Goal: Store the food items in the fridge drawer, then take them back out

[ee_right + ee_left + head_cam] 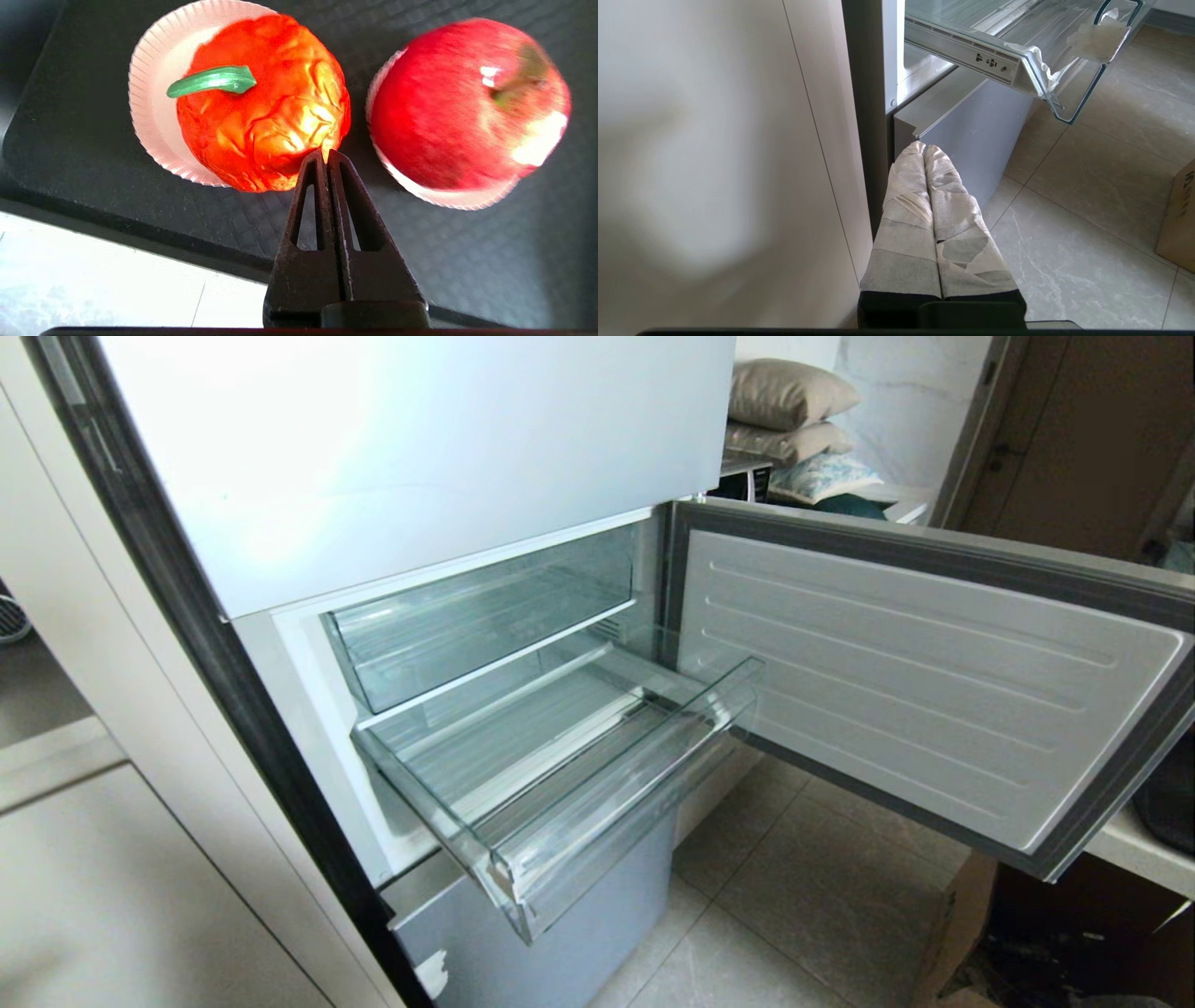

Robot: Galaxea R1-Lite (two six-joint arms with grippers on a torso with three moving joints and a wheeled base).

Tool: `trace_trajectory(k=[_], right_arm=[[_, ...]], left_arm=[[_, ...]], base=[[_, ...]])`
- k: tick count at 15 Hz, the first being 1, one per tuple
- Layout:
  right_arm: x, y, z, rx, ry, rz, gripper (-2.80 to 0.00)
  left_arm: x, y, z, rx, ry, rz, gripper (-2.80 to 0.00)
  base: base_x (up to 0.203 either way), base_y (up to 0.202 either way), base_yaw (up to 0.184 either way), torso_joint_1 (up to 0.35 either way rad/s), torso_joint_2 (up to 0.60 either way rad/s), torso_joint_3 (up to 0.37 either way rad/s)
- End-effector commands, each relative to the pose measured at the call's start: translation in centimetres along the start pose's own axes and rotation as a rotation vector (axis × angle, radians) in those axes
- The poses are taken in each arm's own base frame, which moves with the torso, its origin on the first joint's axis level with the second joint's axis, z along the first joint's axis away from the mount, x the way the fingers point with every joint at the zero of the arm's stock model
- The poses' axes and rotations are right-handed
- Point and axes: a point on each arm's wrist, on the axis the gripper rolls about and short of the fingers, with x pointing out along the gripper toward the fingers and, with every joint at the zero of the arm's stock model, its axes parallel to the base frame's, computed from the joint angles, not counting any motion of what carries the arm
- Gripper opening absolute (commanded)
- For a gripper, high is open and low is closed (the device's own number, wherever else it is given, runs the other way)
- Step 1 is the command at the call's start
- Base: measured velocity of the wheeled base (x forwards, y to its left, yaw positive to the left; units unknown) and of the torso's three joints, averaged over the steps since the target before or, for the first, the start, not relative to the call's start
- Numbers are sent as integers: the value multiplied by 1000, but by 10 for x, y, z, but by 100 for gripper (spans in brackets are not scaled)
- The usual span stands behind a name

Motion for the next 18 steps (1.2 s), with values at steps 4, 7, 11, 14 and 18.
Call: trace_trajectory(k=[4, 7, 11, 14, 18], right_arm=[[8, 3, 5, -4, -13, 9, -280], [0, 4, 9, 5, -26, 9, -280], [-20, 7, 18, 82, -49, 0, -280], [-9, 7, 8, 92, -16, 7, -280], [8, 6, -2, 101, 20, 5, -280]], left_arm=[[0, 0, 0, 0, 1, 1, -280], [0, 0, 0, 0, 0, 1, -280], [0, 0, 0, 0, 1, 1, -280], [0, 0, 0, 0, 0, 1, -280], [0, 0, 0, 0, 0, 1, -280]], base=[[0, 0, 0, 0, 0, 0], [0, 0, 0, 0, 0, 0], [0, 0, 0, 0, 0, 0], [0, 0, 0, 0, 0, 0], [0, 0, 0, 0, 0, 0]])
